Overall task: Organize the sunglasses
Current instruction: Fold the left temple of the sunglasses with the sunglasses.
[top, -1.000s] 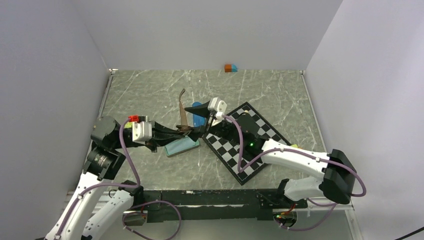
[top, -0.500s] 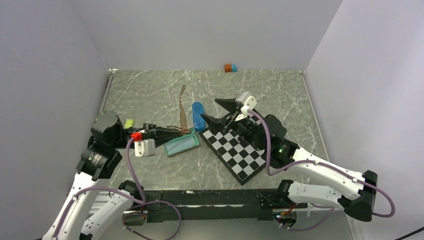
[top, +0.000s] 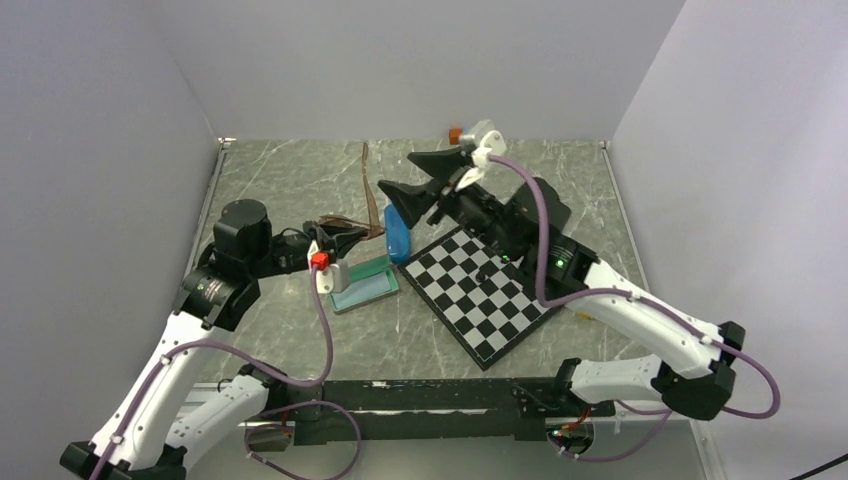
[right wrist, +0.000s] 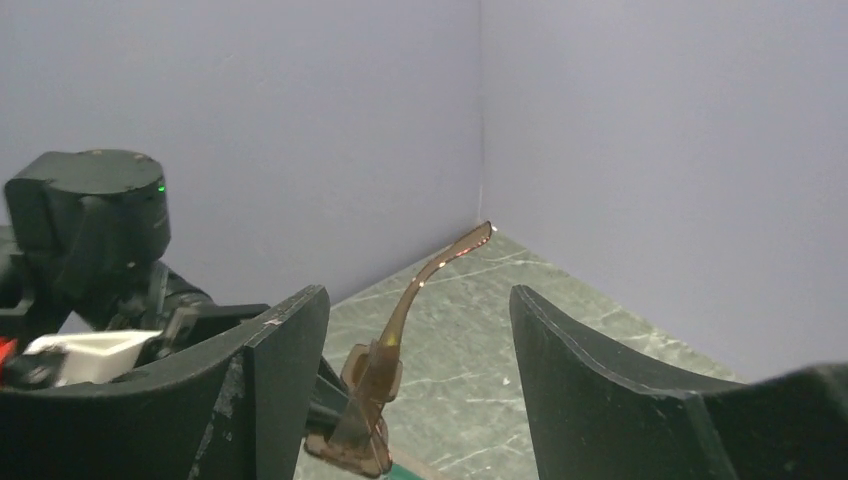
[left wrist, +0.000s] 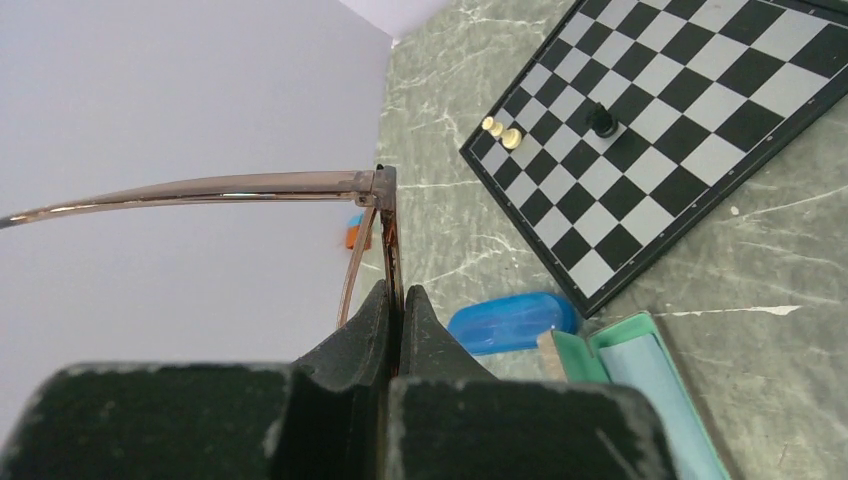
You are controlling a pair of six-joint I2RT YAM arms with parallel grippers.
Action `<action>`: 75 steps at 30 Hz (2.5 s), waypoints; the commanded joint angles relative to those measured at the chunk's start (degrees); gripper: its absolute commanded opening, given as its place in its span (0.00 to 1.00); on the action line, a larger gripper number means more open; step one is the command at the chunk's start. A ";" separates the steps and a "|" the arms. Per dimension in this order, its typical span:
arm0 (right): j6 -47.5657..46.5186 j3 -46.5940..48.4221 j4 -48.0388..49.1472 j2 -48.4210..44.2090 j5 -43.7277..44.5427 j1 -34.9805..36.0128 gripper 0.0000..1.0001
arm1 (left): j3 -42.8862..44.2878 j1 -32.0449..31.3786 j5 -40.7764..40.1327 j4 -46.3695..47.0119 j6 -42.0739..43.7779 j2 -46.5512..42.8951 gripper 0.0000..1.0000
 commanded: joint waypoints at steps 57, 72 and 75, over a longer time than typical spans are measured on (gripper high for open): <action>12.93 -16.39 18.71 11.17 -44.11 -10.33 0.42 | -9.49 -6.86 18.55 10.28 21.39 -1.13 0.00; 6.76 -15.36 -2.62 -5.03 -26.91 -10.37 0.94 | -2.26 -7.17 21.64 -9.99 34.32 3.92 0.00; -8.76 -18.92 -5.08 -10.62 -30.26 -10.46 0.93 | -2.16 -7.21 30.47 -13.10 38.77 4.68 0.00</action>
